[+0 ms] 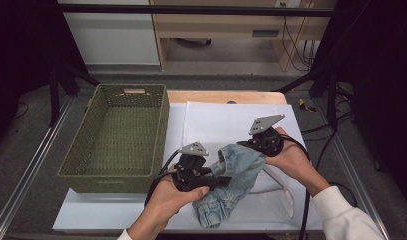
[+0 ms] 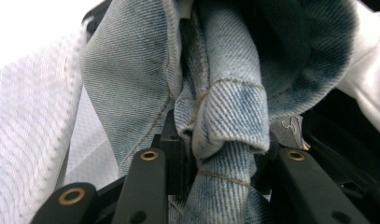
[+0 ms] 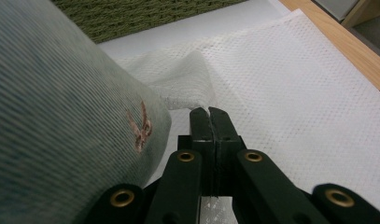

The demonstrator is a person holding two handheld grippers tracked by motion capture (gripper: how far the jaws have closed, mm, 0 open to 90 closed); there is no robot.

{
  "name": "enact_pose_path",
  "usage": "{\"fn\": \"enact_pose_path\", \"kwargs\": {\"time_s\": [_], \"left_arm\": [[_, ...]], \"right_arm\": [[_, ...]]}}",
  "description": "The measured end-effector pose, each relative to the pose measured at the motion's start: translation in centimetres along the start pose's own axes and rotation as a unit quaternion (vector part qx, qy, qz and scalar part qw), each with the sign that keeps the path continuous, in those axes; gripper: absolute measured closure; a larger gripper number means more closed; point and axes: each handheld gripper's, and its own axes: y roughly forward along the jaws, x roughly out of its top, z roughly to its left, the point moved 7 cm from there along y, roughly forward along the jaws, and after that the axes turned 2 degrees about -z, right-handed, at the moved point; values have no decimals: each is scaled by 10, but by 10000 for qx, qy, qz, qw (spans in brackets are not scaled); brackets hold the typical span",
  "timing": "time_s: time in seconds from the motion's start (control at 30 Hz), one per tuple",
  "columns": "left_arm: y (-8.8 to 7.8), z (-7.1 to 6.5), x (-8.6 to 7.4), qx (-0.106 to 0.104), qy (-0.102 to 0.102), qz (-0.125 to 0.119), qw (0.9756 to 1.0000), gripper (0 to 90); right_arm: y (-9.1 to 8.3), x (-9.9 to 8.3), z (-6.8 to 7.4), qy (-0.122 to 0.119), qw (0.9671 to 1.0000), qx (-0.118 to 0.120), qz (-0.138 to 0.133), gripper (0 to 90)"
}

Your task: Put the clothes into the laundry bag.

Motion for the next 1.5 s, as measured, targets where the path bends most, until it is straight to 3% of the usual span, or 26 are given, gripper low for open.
{"fn": "enact_pose_path", "kwargs": {"time_s": [0.27, 0.43, 0.7, 0.9, 1.4, 1.5], "left_arm": [[12, 10, -12, 126, -76, 120, 9998, 666], [23, 17, -16, 215, -145, 200, 9995, 666], [34, 15, -8, 218, -148, 155, 9995, 666], [40, 16, -3, 264, -126, 137, 9995, 666], [54, 26, -10, 505, -57, 328, 9982, 663], [57, 31, -13, 531, -151, 331, 9979, 662]], "right_arm": [[-6, 3, -2, -35, 10000, -37, -56, 900], [-8, 12, 0, -181, 9995, -216, -119, 900], [-8, 15, 3, -417, 9980, -458, -99, 900], [-13, 17, 1, -382, 9977, -520, -197, 900], [-21, 23, 8, -486, 9966, -594, -299, 900], [-23, 24, 9, -481, 9965, -608, -321, 900]]}}
